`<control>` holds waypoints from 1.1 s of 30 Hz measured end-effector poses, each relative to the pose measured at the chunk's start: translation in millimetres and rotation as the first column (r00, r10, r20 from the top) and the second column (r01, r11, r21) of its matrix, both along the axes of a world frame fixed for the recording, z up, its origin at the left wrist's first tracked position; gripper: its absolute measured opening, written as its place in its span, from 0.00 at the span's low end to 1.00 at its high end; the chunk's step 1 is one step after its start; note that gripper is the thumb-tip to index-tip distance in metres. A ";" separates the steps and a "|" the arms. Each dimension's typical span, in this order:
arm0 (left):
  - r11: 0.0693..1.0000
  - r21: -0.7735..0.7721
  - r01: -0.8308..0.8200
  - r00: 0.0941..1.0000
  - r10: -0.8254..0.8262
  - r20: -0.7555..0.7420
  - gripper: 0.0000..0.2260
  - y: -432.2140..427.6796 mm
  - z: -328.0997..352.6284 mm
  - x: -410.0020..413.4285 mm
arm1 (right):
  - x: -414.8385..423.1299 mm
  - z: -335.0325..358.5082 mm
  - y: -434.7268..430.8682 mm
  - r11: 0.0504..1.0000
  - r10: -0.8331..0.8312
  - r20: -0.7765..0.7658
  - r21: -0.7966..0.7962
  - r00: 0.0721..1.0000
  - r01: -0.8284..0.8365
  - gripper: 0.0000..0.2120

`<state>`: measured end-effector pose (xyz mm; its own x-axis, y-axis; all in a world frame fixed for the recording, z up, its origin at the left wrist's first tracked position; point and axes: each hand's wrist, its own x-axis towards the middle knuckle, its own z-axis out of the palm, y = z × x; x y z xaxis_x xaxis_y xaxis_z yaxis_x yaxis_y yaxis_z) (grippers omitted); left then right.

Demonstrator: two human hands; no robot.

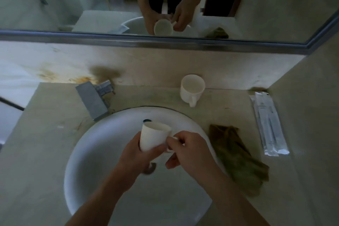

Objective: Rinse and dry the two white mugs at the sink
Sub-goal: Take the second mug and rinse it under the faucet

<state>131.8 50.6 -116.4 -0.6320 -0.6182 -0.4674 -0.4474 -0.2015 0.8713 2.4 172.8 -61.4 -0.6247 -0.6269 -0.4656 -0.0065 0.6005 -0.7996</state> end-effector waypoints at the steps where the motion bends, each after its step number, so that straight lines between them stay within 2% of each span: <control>1: 0.995 0.084 -0.053 0.998 0.054 -0.014 0.28 -5.1 -3.2 10.9 | 5.6 -4.7 -13.2 0.999 0.037 -0.012 0.023 0.999 -0.037 0.11; 4: 0.895 0.385 -0.226 0.970 0.242 0.008 0.19 -29.7 -6.8 30.4 | 13.7 -14.9 -57.2 0.997 0.074 -0.156 0.002 0.985 -0.074 0.18; 6: 0.786 0.524 -0.328 0.938 0.338 0.080 0.23 -50.4 -4.2 38.9 | 13.9 -16.2 -90.5 0.995 0.081 -0.286 -0.028 0.955 -0.092 0.18; 11: 0.597 0.701 -0.391 0.906 0.386 0.177 0.23 -92.2 15.5 50.2 | 10.2 -17.3 -180.1 0.971 0.209 -0.485 -0.001 0.849 -0.239 0.17; 15: 0.457 0.800 -0.388 0.884 0.430 0.184 0.27 -115.6 20.3 56.0 | 7.8 -25.0 -221.2 0.945 0.284 -0.609 0.047 0.741 -0.323 0.15; 17: 0.432 0.830 -0.353 0.900 0.399 0.175 0.29 -123.7 19.7 58.9 | 1.1 -27.3 -227.9 0.932 0.308 -0.668 0.068 0.678 -0.356 0.14; 19: 0.412 0.854 -0.318 0.917 0.363 0.167 0.31 -128.6 18.9 60.7 | -5.2 -27.3 -230.6 0.930 0.316 -0.684 0.084 0.657 -0.359 0.15; 26: 0.389 0.874 -0.291 0.928 0.337 0.159 0.34 -137.2 16.2 59.5 | -12.3 -26.4 -238.1 0.959 0.267 -0.669 0.114 0.693 -0.260 0.14; 33: 0.466 0.833 -0.298 0.924 0.359 0.130 0.35 -132.9 12.7 73.0 | -13.3 -24.9 -231.9 0.958 0.267 -0.640 0.095 0.720 -0.271 0.16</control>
<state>204.8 -82.3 -103.6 -0.5116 -0.1367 -0.8483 -0.1456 -0.9592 0.2424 -10.8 -59.1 -86.2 -0.5776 -0.8162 -0.0146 -0.6779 0.4896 -0.5484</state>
